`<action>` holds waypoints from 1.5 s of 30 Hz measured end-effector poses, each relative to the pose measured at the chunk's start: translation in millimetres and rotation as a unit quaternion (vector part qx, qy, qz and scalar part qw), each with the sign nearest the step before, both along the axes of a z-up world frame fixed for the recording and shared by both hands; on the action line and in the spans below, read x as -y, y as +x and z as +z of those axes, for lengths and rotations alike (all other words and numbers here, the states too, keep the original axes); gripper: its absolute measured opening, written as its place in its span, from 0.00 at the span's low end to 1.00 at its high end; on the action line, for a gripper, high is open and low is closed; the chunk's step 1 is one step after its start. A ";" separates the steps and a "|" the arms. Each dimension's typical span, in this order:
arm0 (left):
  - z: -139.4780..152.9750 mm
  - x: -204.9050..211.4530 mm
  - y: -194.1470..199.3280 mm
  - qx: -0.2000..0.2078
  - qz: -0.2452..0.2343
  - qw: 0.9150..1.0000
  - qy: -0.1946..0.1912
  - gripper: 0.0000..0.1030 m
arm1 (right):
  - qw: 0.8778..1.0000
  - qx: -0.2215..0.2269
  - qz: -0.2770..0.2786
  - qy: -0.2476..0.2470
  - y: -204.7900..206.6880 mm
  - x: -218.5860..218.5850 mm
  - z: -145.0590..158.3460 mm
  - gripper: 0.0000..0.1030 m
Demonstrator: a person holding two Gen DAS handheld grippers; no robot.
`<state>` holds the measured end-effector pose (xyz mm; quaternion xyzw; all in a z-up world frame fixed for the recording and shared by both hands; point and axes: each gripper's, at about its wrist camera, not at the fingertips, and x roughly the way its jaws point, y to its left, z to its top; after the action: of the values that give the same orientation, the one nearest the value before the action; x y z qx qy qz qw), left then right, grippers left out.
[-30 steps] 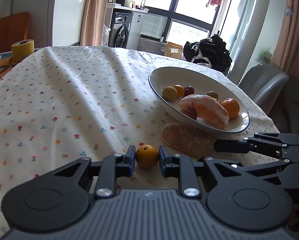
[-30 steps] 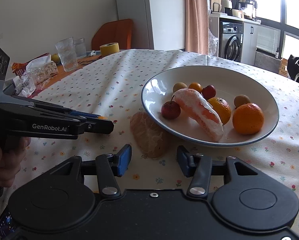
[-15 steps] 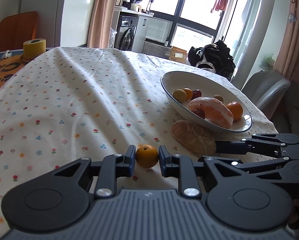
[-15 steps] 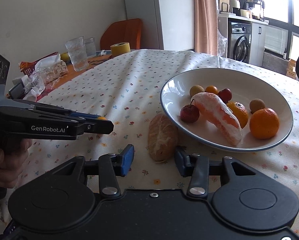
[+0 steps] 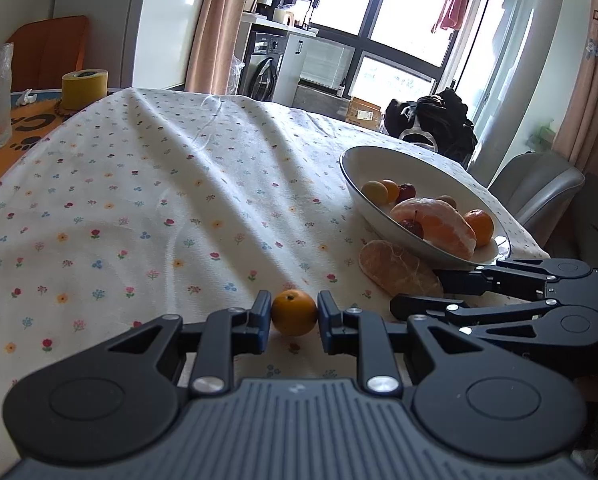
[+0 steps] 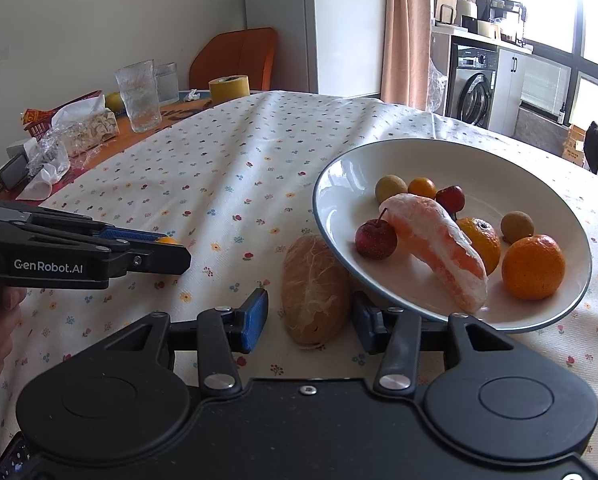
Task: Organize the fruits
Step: 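Close the left tool on the last mandarin while the right tool approaches the peeled orange, then close the right tool on the peeled orange while the left tool holds the mandarin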
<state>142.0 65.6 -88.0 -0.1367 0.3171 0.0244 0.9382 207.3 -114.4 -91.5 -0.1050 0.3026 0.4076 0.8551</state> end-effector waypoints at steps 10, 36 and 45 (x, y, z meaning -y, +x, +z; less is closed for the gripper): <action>-3.0 -7.2 -2.6 0.002 0.004 1.000 -0.010 0.22 | 0.999 0.015 0.026 -0.014 -6.4 -21.7 2.1 0.45; -3.6 -23.3 -12.2 0.009 0.020 0.999 -0.023 0.22 | 0.997 0.038 0.059 -0.041 -19.2 -43.3 5.8 0.39; -3.2 -31.1 -13.3 0.008 0.030 0.999 -0.025 0.22 | 0.997 0.035 0.051 -0.039 -10.7 -56.0 3.7 0.39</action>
<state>128.7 96.6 -91.2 -0.1698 0.3057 0.0430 0.9359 196.5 -58.4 -87.8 -0.1674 0.2823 0.4346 0.8387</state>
